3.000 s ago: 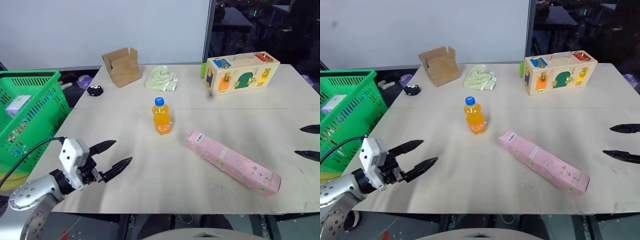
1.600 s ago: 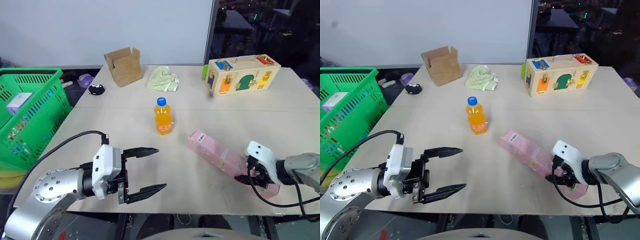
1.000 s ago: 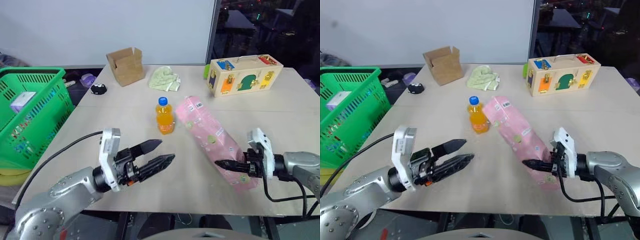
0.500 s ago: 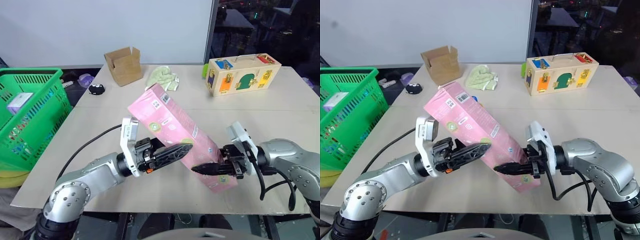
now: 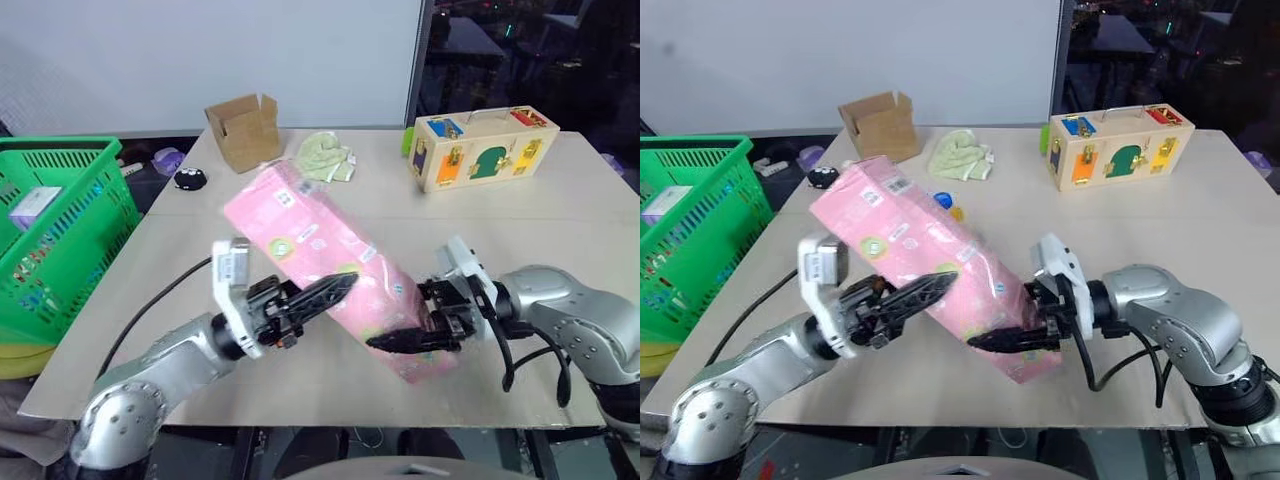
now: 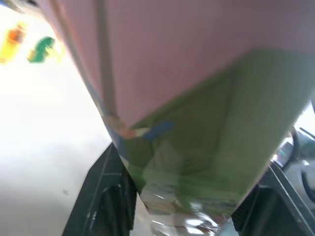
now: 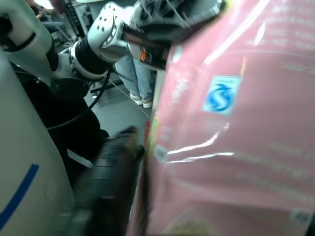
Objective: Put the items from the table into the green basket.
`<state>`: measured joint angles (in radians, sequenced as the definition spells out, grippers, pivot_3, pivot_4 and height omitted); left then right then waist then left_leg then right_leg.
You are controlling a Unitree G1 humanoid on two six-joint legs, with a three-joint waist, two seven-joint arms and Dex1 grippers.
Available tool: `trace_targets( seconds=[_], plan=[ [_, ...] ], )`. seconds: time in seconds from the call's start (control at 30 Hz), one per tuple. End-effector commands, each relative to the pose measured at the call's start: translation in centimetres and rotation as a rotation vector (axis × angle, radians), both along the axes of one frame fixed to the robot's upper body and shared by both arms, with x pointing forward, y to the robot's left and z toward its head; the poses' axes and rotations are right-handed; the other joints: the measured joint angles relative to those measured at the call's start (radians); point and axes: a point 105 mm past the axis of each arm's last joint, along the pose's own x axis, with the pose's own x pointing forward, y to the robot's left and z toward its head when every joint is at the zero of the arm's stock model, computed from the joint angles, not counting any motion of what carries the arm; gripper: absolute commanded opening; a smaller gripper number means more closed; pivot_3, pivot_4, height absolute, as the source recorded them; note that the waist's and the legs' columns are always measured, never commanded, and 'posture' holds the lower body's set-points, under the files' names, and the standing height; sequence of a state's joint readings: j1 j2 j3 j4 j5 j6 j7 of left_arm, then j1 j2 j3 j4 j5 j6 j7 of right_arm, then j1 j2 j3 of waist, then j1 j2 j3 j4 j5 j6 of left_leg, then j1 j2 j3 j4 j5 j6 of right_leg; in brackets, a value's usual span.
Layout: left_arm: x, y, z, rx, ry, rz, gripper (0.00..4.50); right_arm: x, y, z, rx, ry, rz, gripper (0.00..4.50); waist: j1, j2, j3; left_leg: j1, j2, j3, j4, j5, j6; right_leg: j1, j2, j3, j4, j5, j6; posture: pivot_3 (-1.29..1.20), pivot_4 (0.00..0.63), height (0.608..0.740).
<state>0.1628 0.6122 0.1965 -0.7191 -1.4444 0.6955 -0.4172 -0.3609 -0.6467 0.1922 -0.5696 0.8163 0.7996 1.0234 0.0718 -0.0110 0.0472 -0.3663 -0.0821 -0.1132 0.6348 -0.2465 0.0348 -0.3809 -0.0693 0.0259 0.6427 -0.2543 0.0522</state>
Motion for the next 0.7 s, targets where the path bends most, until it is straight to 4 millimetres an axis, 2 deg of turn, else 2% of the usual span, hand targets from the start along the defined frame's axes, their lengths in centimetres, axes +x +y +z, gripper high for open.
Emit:
trace_targets(
  seconds=[0.03,0.1,0.17,0.3,0.43,0.53,0.63,0.7],
  plan=[
    [-0.1,3.0,0.5,0.052,-0.043,0.183,2.21,1.5,0.7,0.7,0.028,-0.126,0.012,4.31,0.021,0.000,0.000,0.000,0.000,-0.001,0.000,0.000,0.000,0.000,0.000,-0.001,0.000,0.000,0.000,0.21,0.000,0.740],
    [-0.5,4.7,0.4,0.075,-0.039,0.285,2.21,3.5,1.5,0.4,0.023,-0.172,0.004,4.31,0.027,0.000,0.000,0.000,0.000,0.000,0.000,0.000,0.000,0.000,0.001,0.000,0.000,0.000,0.000,0.26,0.000,0.740],
    [-1.2,6.3,0.5,0.099,-0.043,0.389,2.21,4.5,2.3,0.1,0.028,-0.230,0.015,4.31,0.041,0.000,0.001,0.001,0.000,0.000,0.000,-0.002,-0.004,0.000,0.001,-0.001,0.000,0.000,0.000,0.30,0.000,0.740],
    [-2.7,8.4,0.8,0.138,-0.052,0.541,2.21,4.7,4.2,0.2,0.070,-0.284,0.069,4.31,0.099,-0.003,0.001,0.001,0.000,-0.002,-0.001,-0.003,-0.005,0.000,0.002,-0.001,-0.001,0.000,0.001,0.40,0.000,0.740],
    [-3.6,10.7,1.2,0.177,-0.078,0.699,2.21,4.9,5.8,0.7,0.123,-0.336,0.089,4.31,0.182,-0.007,-0.002,-0.009,0.000,-0.002,0.000,-0.003,-0.005,-0.010,0.002,-0.005,-0.001,0.000,0.000,0.44,0.000,0.740],
    [-3.4,12.4,2.1,0.204,-0.121,0.812,2.21,6.2,7.3,2.1,0.177,-0.395,0.009,4.31,0.245,-0.007,-0.002,-0.015,0.000,-0.003,0.001,-0.003,-0.006,-0.017,0.004,-0.007,0.000,0.001,0.001,0.47,0.000,0.740],
    [-3.3,13.8,3.0,0.231,-0.150,0.874,2.21,8.4,8.9,3.5,0.195,-0.451,-0.165,4.31,0.299,-0.008,-0.002,-0.016,0.001,-0.003,0.001,-0.003,-0.007,-0.018,0.007,-0.008,0.000,0.001,0.000,0.49,0.000,0.740],
    [-2.8,15.6,4.4,0.256,-0.197,0.952,2.21,9.7,10.0,4.5,0.198,-0.460,-0.290,4.31,0.333,-0.008,-0.003,-0.019,0.002,-0.003,0.001,-0.003,-0.008,-0.022,0.010,-0.008,0.001,0.001,0.000,0.49,0.000,0.740]
  ],
)
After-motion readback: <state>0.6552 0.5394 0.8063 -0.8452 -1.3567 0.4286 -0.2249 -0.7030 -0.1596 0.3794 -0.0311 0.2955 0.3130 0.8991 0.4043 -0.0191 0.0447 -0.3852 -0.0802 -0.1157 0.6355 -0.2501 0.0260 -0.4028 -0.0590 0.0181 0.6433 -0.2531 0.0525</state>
